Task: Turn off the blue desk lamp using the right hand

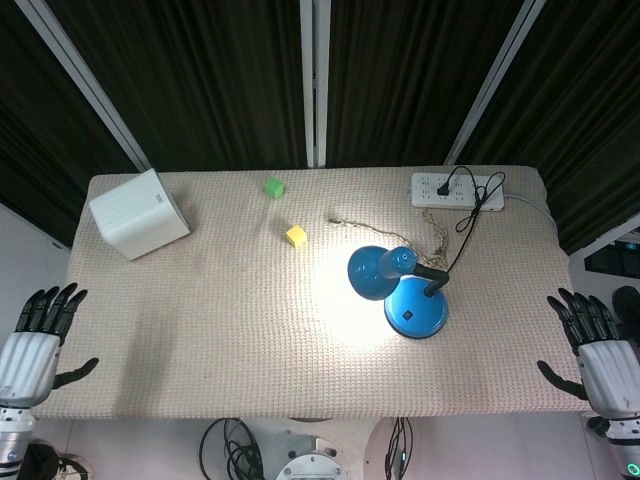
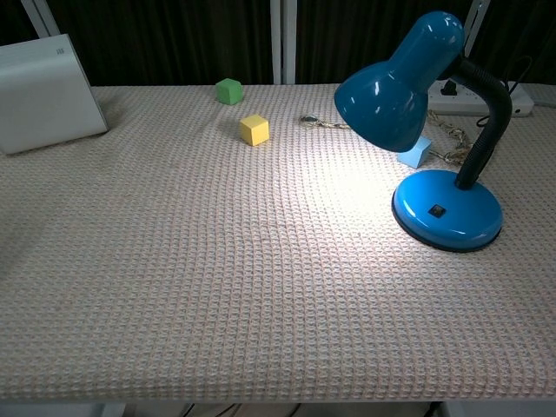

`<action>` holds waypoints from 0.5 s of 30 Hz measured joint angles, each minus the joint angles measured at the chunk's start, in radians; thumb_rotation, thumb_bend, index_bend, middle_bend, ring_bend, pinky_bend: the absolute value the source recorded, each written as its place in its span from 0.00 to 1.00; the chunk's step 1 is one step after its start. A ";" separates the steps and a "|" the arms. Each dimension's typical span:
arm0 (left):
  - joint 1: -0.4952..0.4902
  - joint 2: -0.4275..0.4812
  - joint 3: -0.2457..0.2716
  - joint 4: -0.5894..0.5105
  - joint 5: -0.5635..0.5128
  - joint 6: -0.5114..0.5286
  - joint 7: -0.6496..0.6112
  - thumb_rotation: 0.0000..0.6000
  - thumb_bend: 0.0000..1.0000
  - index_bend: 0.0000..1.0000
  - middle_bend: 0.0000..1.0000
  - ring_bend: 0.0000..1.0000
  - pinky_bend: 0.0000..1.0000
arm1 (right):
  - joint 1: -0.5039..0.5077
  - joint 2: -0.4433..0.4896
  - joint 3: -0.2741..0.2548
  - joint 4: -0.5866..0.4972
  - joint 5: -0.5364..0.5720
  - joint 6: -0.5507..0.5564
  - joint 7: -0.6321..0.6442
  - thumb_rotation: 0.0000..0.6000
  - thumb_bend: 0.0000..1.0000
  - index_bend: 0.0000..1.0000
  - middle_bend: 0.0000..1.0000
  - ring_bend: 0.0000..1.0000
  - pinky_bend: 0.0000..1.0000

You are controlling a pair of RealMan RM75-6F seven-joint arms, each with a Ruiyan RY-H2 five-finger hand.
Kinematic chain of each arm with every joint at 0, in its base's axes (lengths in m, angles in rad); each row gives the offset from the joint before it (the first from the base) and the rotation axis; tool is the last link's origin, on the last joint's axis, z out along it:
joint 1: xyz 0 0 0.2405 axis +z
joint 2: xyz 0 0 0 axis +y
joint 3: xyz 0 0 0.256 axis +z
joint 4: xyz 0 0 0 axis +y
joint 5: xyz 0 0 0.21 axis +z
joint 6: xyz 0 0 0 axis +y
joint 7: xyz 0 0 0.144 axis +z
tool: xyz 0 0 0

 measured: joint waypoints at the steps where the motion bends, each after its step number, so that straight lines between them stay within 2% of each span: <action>1: -0.001 -0.002 0.000 0.003 0.000 -0.001 0.000 1.00 0.10 0.08 0.00 0.00 0.02 | 0.001 0.000 0.000 0.000 0.000 -0.002 -0.003 1.00 0.15 0.00 0.05 0.07 0.12; 3: -0.002 -0.008 0.001 0.010 0.000 -0.005 0.001 1.00 0.10 0.08 0.00 0.00 0.02 | 0.003 0.000 -0.001 -0.003 0.000 -0.009 -0.014 1.00 0.14 0.00 0.31 0.40 0.47; 4: -0.002 -0.010 0.003 0.012 0.000 -0.008 0.004 1.00 0.10 0.08 0.00 0.00 0.02 | 0.005 -0.001 -0.001 -0.007 0.001 -0.012 -0.018 1.00 0.13 0.00 0.51 0.60 0.66; 6: -0.002 -0.011 0.006 0.013 0.003 -0.010 0.010 1.00 0.10 0.08 0.00 0.00 0.02 | 0.008 0.000 -0.006 -0.015 -0.001 -0.020 -0.013 1.00 0.10 0.00 0.76 0.82 0.84; 7: -0.002 -0.011 0.006 0.013 0.004 -0.008 0.011 1.00 0.10 0.08 0.00 0.00 0.02 | 0.011 0.001 -0.010 -0.019 -0.002 -0.028 -0.007 1.00 0.09 0.00 0.81 0.85 0.86; 10: 0.002 -0.009 0.006 0.011 0.004 0.001 0.004 1.00 0.10 0.08 0.00 0.00 0.02 | 0.022 0.001 -0.020 -0.029 -0.008 -0.072 -0.004 1.00 0.09 0.00 0.85 0.88 0.88; 15: 0.004 -0.008 0.010 0.011 0.009 0.000 0.004 1.00 0.09 0.08 0.00 0.00 0.02 | 0.063 -0.008 -0.033 -0.061 -0.019 -0.156 -0.067 1.00 0.05 0.00 0.87 0.88 0.88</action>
